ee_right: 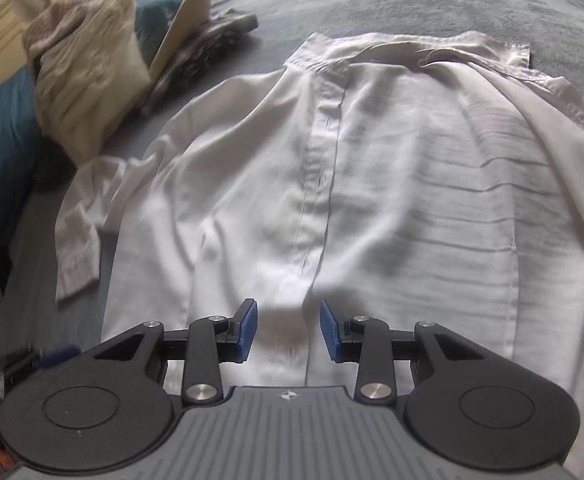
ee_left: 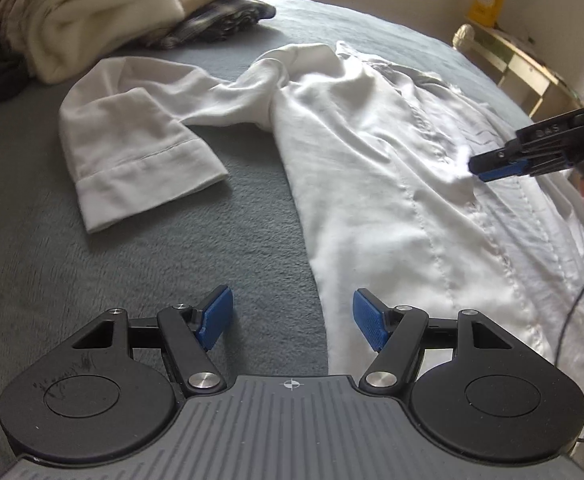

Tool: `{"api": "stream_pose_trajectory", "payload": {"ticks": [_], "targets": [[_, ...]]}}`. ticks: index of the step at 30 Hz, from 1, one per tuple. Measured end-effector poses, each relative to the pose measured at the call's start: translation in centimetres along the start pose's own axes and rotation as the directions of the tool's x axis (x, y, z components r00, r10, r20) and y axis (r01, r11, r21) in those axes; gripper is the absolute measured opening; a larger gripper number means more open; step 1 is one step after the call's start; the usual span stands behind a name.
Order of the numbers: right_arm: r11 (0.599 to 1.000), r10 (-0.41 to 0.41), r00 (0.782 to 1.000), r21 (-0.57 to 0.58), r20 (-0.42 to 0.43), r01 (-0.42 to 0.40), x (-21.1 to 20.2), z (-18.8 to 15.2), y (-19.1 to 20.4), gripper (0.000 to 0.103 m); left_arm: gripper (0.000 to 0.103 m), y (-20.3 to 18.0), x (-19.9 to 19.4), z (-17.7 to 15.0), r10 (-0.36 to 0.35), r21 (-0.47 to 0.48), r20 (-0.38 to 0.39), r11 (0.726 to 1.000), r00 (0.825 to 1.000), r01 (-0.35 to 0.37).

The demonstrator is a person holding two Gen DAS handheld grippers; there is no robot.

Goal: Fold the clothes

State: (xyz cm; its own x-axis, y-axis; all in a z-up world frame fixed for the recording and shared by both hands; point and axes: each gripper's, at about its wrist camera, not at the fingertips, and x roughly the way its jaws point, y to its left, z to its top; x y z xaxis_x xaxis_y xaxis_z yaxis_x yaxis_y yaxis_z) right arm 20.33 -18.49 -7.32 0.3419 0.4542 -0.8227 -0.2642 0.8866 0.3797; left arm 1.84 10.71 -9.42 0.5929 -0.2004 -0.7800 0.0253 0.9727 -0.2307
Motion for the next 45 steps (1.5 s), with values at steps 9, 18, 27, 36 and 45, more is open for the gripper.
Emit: {"api": "stream_pose_trajectory", "payload": {"ticks": [9,18,27,36,45], "targets": [[0.996,0.023,1.000,0.081,0.012,-0.024,2.4,0.5,-1.6,0.037,0.067,-0.2,-1.5,-2.8,-0.071,-0.028,-0.041,0.997,0.997,0.070],[0.999,-0.007,0.999,0.050,0.037,0.005,2.0,0.2,-1.5,0.002,0.067,-1.5,-1.6,-4.2,-0.071,-0.003,-0.067,0.997,0.995,0.071],[0.998,-0.043,0.997,0.055,0.065,0.039,1.6,0.0,-2.0,0.001,0.067,-1.1,-2.9,-5.1,-0.131,-0.063,-0.112,0.990,0.985,0.124],[0.995,0.002,1.000,0.095,0.019,-0.004,1.1,-0.2,-2.7,0.014,0.065,0.8,-3.5,-6.1,-0.214,-0.173,-0.175,0.968,0.961,0.184],[0.968,0.185,0.965,0.205,-0.188,-0.145,-1.8,-5.3,-4.0,0.029,0.047,2.8,-3.0,-7.7,-0.307,-0.351,-0.199,0.909,0.931,0.224]]}}
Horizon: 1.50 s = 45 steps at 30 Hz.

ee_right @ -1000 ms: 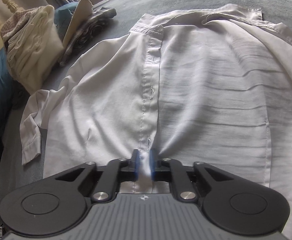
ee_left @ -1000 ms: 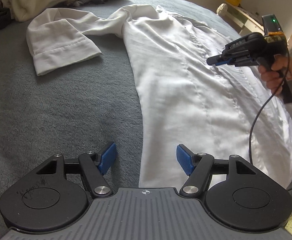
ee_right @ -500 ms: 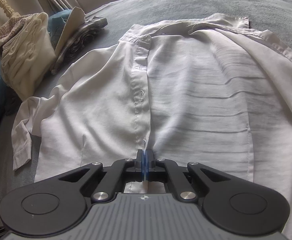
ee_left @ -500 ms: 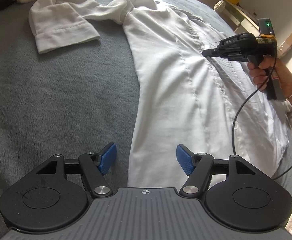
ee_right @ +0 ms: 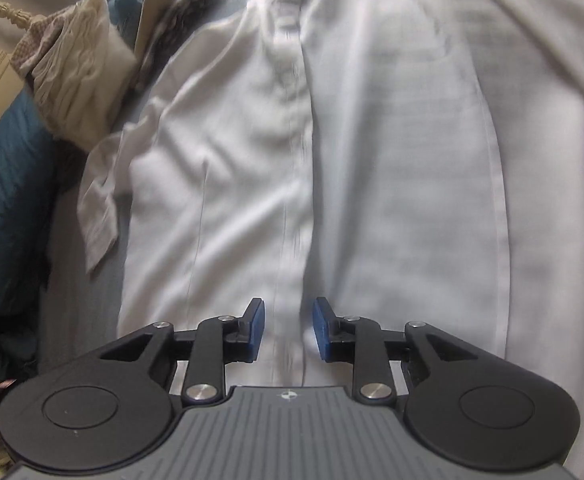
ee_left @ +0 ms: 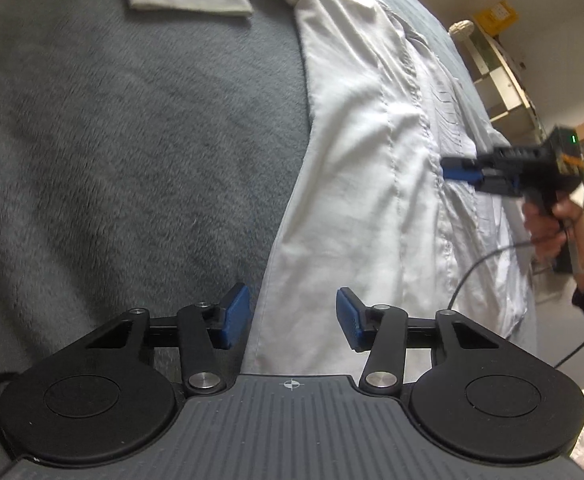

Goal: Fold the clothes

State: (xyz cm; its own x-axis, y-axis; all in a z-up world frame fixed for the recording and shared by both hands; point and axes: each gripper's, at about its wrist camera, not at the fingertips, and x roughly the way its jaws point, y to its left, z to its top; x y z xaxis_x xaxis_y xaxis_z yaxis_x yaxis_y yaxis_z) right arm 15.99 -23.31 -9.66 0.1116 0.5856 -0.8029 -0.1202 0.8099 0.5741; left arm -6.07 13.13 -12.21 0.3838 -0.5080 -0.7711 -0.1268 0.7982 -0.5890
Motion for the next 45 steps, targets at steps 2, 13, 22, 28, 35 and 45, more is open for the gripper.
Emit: {"api": "stream_pose_trajectory", "payload": {"ticks": [2,13,22,28,35,45], "targets": [[1.000,0.019,0.999,0.018,-0.049,-0.018,-0.5,-1.7,-0.5,0.029,0.045,0.4,0.3,-0.3,-0.015,-0.031,-0.020,0.999,1.000,0.014],[1.000,-0.028,1.000,-0.014,-0.008,0.028,-3.2,-3.8,-0.6,0.030,0.008,-0.3,0.3,-1.1,0.064,-0.004,-0.067,0.998,0.996,-0.064],[0.926,-0.049,0.996,-0.370,0.071,0.072,-2.6,-4.3,6.7,0.030,0.032,-1.6,-2.9,0.9,0.133,0.116,0.064,0.983,0.989,-0.140],[0.838,-0.101,0.995,-0.540,-0.009,0.080,2.3,-6.2,9.4,0.030,0.057,-3.8,-2.1,5.4,0.262,0.294,0.304,0.889,0.916,-0.352],[0.786,-0.169,0.985,-0.607,-0.023,0.121,4.4,-7.0,9.9,0.031,0.075,-5.0,2.5,9.1,0.356,0.431,0.503,0.686,0.788,-0.586],[0.822,-0.143,0.989,-0.561,-0.032,0.101,4.1,-6.9,9.3,0.032,0.042,-3.0,5.0,12.4,0.364,0.341,0.515,0.743,0.776,-0.575]]}}
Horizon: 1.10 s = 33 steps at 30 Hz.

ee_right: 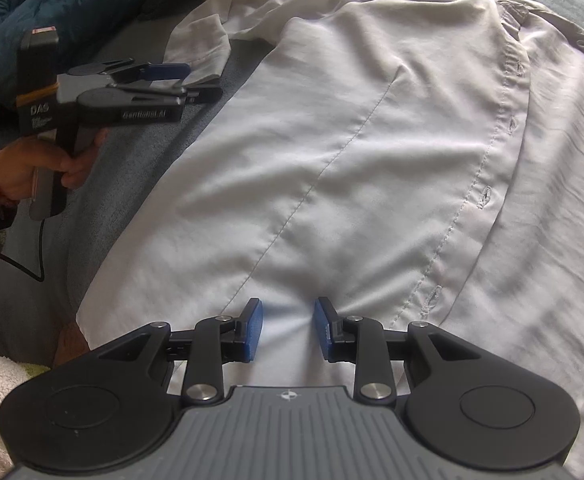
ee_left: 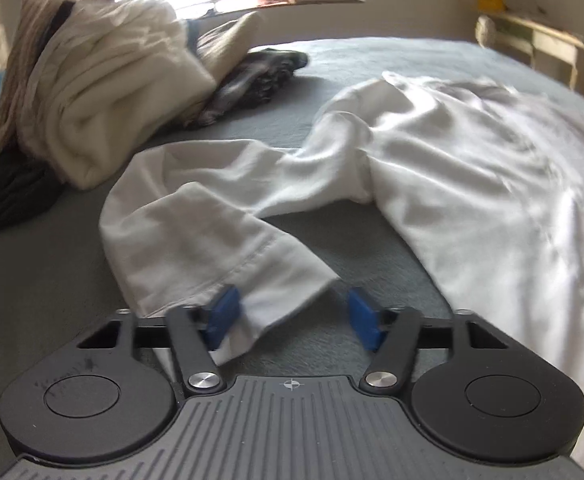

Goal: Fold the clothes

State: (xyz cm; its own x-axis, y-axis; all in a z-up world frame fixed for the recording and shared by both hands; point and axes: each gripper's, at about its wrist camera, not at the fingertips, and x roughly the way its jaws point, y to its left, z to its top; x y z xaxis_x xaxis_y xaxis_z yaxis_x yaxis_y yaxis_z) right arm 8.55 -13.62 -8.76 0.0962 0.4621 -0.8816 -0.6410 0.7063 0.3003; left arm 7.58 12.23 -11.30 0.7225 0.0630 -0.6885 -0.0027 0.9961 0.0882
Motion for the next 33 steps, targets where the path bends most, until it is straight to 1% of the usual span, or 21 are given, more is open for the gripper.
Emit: {"api": "stream_pose_trajectory", "payload": {"ticks": [1,2,3,5,8,11,13,15,17,19,21,22,24,26,28,30,31,33], "targets": [[1.000,0.002,1.000,0.001,0.001,-0.002,0.0,0.0,0.0,0.032,0.035,0.7,0.0,0.3,0.004,-0.028,-0.001,1.000,1.000,-0.004],[1.000,0.003,1.000,0.003,0.001,-0.003,0.0,-0.1,0.0,0.032,0.016,1.4,-0.2,0.6,0.009,-0.061,-0.006,0.998,1.000,-0.009],[1.000,0.005,1.000,0.005,0.001,-0.005,0.0,-0.1,0.0,0.032,0.008,2.2,-0.4,0.9,0.014,-0.097,-0.010,0.995,1.000,-0.015],[1.000,0.009,1.000,0.005,0.003,-0.009,0.0,-0.2,-0.1,0.032,0.006,4.2,-1.3,1.9,0.028,-0.184,-0.004,0.982,1.000,-0.028],[1.000,0.014,1.000,0.008,0.007,-0.014,-0.1,-0.4,-0.3,0.032,0.004,7.9,-3.1,3.2,0.099,-0.305,0.035,0.949,0.994,-0.084],[1.000,0.017,1.000,0.009,0.010,-0.018,-0.1,-0.5,-0.4,0.032,0.003,12.4,-5.1,4.5,0.169,-0.436,0.055,0.891,0.984,-0.128],[1.000,0.018,1.000,0.008,0.010,-0.018,-0.2,-0.5,-0.4,0.032,0.003,15.1,-6.2,5.2,0.225,-0.495,0.058,0.853,0.973,-0.168],[1.000,0.019,1.000,0.008,0.010,-0.019,-0.2,-0.5,-0.4,0.032,0.000,17.5,-7.2,5.8,0.266,-0.555,0.056,0.809,0.962,-0.191],[1.000,0.019,1.000,0.011,0.011,-0.019,-0.2,-0.5,-0.3,0.032,0.000,19.5,-8.1,6.3,0.311,-0.592,0.057,0.775,0.949,-0.219],[1.000,0.018,1.000,0.014,0.012,-0.018,-0.2,-0.6,-0.3,0.032,0.000,20.9,-9.0,6.8,0.356,-0.606,0.059,0.755,0.933,-0.250],[1.000,0.017,1.000,0.014,0.012,-0.017,-0.2,-0.7,-0.2,0.032,0.000,22.1,-9.9,7.4,0.388,-0.613,0.066,0.743,0.919,-0.270],[1.000,0.016,1.000,0.013,0.012,-0.016,-0.2,-0.7,-0.2,0.032,0.000,22.5,-10.3,7.6,0.394,-0.609,0.067,0.744,0.917,-0.275],[1.000,0.013,1.000,0.013,0.010,-0.013,-0.1,-0.6,-0.2,0.032,0.000,23.3,-10.7,7.6,0.381,-0.603,0.067,0.752,0.922,-0.267],[1.000,0.010,1.000,0.012,0.009,-0.010,-0.1,-0.5,-0.1,0.032,0.001,23.7,-10.2,7.2,0.324,-0.594,0.041,0.769,0.945,-0.238],[1.000,0.009,1.000,0.010,0.006,-0.009,-0.1,-0.4,-0.1,0.033,0.013,23.7,-9.2,6.6,0.257,-0.577,-0.002,0.789,0.966,-0.211],[1.000,0.009,1.000,0.009,0.003,-0.009,0.0,-0.4,-0.1,0.035,0.041,22.4,-7.8,5.6,0.188,-0.536,-0.042,0.825,0.981,-0.181],[1.000,0.007,1.000,0.006,0.001,-0.007,0.1,-0.3,0.0,0.035,0.046,21.3,-6.8,5.1,0.161,-0.497,-0.064,0.851,0.985,-0.172],[1.000,0.003,1.000,-0.001,-0.002,-0.003,0.2,-0.3,0.1,0.037,0.070,19.0,-4.8,4.2,0.121,-0.393,-0.129,0.905,0.984,-0.163]]}}
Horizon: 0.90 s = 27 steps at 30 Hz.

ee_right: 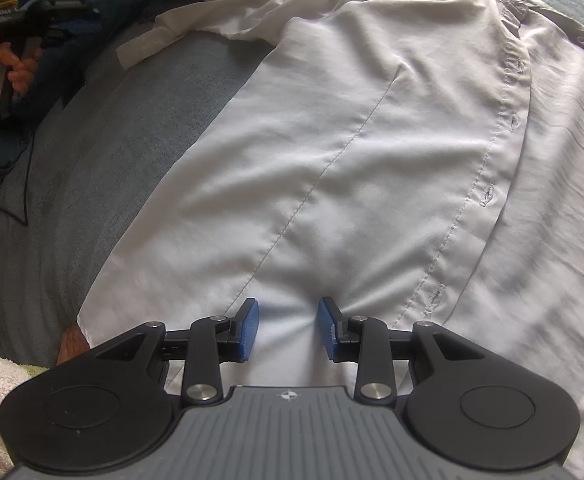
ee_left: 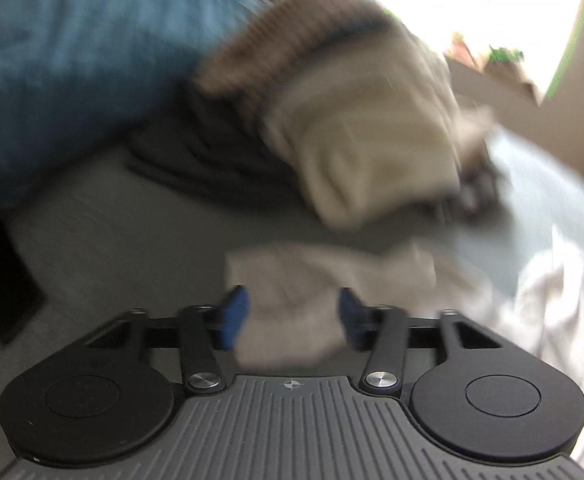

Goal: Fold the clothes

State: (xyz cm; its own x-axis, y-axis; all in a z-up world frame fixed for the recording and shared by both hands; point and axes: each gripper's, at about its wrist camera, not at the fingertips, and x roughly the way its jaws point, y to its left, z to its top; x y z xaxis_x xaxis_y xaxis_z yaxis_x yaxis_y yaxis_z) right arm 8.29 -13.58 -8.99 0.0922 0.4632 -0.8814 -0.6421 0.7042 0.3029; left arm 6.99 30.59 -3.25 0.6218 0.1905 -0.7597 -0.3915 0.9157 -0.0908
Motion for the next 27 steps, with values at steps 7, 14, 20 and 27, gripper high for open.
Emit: {"api": "stream_pose_trajectory", "payload": {"ticks": [7,14,20,27], "targets": [[1.000,-0.014,1.000,-0.021,-0.008,0.014,0.2,0.2,0.4,0.040,0.081,-3.7,5.2,-3.2,0.173,0.278,0.016,0.945,0.985,-0.170],[0.999,-0.021,1.000,-0.035,-0.014,0.020,0.3,0.3,0.6,0.041,0.003,-2.1,5.4,-1.8,0.250,0.217,0.131,0.937,0.959,-0.274],[1.000,-0.007,1.000,-0.028,-0.015,0.007,0.3,0.4,0.3,0.041,0.002,0.5,1.9,0.7,0.313,0.136,0.183,0.931,0.932,-0.339],[1.000,0.008,1.000,-0.017,-0.013,-0.008,0.1,0.5,-0.2,0.041,0.003,3.3,0.0,0.9,0.356,0.092,0.067,0.928,0.932,-0.361]]}}
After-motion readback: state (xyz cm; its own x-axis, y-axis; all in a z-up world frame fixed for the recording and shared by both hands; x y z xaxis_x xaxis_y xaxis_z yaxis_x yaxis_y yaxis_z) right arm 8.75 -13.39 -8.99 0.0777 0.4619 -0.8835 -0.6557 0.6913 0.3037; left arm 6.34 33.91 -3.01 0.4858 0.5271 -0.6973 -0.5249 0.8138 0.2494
